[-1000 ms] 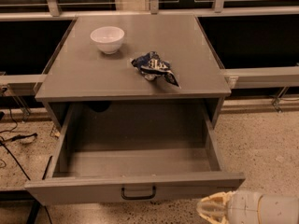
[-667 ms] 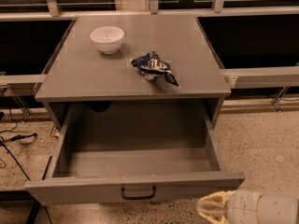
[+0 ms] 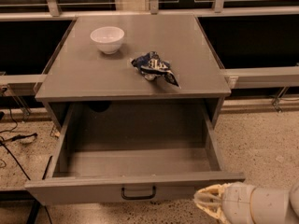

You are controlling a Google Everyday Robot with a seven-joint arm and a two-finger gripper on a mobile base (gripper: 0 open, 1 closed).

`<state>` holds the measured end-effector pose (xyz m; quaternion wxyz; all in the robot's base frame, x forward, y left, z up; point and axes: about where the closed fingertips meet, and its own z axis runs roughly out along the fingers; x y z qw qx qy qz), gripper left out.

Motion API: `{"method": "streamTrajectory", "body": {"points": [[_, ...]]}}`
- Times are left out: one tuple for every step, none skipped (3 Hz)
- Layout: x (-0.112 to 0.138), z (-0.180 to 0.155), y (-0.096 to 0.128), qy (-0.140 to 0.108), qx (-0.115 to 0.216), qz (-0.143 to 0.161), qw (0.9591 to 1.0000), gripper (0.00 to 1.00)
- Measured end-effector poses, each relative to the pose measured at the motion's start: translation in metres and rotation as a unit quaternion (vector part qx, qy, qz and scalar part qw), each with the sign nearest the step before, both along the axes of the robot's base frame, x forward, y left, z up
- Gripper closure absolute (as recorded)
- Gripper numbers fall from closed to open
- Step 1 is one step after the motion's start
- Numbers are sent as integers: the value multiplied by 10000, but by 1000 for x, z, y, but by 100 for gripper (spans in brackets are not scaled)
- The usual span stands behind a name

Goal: Close top drawer

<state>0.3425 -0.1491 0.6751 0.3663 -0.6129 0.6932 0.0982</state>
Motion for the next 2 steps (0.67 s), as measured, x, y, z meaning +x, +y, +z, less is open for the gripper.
{"method": "streamTrajectory", "body": {"points": [[9,-3,3,-47,-55,70,9999,100],[33,-22,9,-36,-178,168,9997,100]]}}
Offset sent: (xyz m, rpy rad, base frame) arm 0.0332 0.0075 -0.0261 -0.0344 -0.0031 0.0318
